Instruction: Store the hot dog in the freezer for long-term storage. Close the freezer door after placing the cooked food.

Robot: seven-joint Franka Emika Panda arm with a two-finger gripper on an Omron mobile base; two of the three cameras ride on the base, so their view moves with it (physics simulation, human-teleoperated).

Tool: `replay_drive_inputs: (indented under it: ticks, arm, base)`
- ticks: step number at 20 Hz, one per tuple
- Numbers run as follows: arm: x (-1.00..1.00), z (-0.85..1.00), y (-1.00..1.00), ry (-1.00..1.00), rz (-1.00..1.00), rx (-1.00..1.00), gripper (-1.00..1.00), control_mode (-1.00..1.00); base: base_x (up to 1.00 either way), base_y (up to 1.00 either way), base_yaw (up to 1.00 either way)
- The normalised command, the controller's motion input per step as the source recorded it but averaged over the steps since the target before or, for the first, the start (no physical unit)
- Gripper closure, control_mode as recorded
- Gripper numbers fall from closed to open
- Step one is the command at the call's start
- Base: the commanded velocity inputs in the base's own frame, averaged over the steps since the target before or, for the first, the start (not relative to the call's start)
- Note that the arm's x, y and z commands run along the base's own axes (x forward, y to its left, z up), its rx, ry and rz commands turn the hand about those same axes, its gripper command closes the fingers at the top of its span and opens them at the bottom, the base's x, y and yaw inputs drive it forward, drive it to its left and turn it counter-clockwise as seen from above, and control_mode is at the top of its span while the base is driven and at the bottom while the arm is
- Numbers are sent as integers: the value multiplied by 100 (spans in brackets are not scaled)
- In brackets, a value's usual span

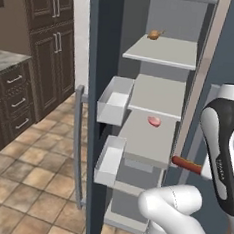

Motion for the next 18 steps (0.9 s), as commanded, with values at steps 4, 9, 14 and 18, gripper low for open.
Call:
replay_drive_inputs:
  ticks: [4, 9, 14, 18]
  arm:
    - [0, 0, 0, 0, 0, 0, 100, 100]
    - [0, 0, 0, 0, 0, 0, 100, 100]
    - [0, 0, 0, 0, 0, 0, 100, 100]
    - [0, 0, 0, 0, 0, 0, 100, 100]
  base:
    - [5, 17, 10]
    - [22, 16, 7]
    - [33, 22, 4]
    - [25, 19, 1]
